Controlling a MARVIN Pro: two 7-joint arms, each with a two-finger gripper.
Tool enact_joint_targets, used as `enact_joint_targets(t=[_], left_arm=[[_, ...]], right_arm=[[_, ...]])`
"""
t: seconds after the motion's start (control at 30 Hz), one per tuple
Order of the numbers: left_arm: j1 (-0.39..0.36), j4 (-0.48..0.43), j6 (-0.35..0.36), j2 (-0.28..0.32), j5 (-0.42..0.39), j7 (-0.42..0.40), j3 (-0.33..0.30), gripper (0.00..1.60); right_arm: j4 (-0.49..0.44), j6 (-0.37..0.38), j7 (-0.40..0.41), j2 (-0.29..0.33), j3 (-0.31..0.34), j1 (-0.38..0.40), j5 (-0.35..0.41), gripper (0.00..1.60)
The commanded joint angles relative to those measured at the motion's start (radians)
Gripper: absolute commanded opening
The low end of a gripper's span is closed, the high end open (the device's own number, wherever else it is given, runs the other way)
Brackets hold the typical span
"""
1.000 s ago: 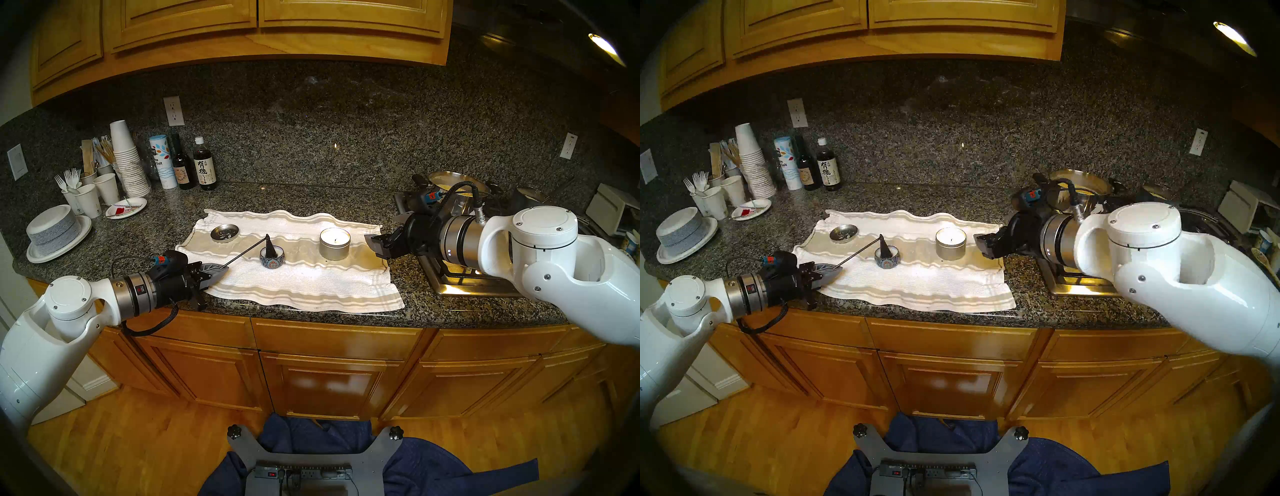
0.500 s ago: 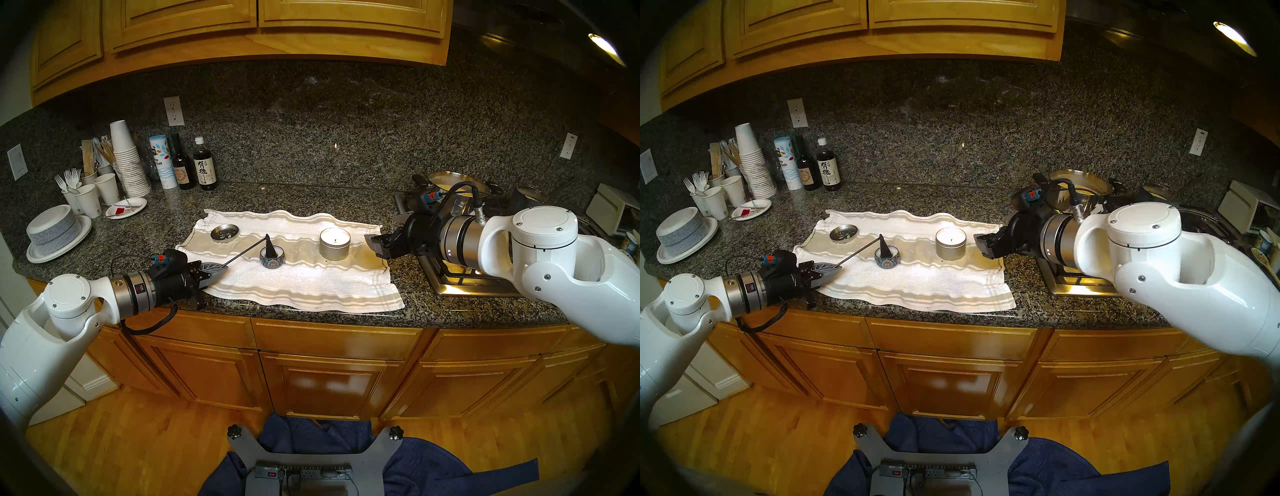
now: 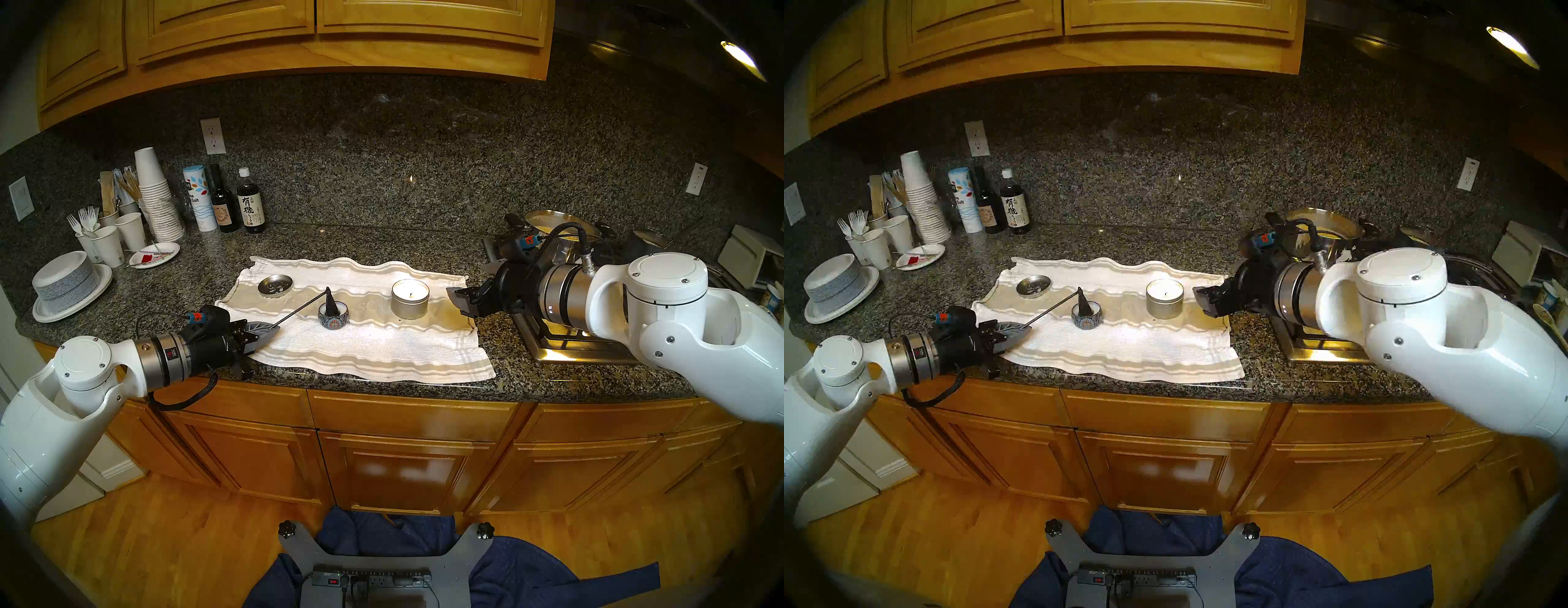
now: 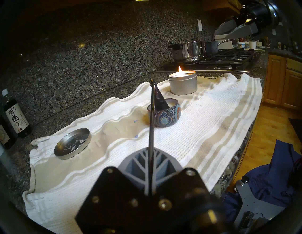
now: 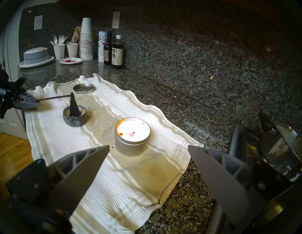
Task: Put out candle flame
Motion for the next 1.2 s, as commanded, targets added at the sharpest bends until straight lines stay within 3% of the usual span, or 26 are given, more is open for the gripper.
enact_joint_targets(t=[0.0, 0.5, 1.17], left_arm=[[-0.029, -0.024, -0.019, -0.008, -0.017, 0.007, -0.034, 0.0], [-0.043, -0.051, -0.015, -0.01, -0.042, 0.0, -0.066, 0.0], [-0.22, -0.051, 0.019, 0.007, -0.051, 0.064, 0.098, 0.0]], right_arm=[[-0.001, -0.007, 0.001, 0.001, 0.025, 0.025, -0.001, 1.6], [-0.001, -0.007, 0.001, 0.001, 0.025, 0.025, -0.001, 1.6], [-0.001, -0.007, 0.0, 0.001, 0.024, 0.025, -0.001, 1.6]])
